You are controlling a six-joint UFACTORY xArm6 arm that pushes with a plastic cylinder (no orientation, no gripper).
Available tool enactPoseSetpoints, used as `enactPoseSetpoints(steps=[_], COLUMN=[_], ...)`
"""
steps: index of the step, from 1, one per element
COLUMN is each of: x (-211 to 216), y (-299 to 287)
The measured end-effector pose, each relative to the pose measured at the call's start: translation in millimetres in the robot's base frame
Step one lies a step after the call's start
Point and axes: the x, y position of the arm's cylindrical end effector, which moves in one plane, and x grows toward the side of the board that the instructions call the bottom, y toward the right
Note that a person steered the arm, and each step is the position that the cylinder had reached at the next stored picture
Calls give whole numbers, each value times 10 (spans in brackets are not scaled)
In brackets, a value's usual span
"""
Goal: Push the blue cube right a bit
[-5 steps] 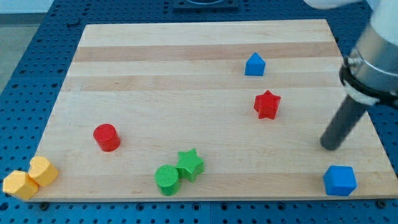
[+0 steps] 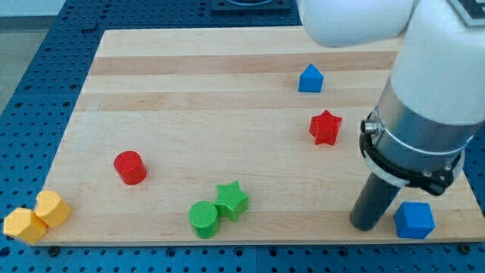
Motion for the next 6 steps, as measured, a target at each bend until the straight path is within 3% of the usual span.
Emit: enactPoseSetpoints(steps=[6], x=[100], y=[525])
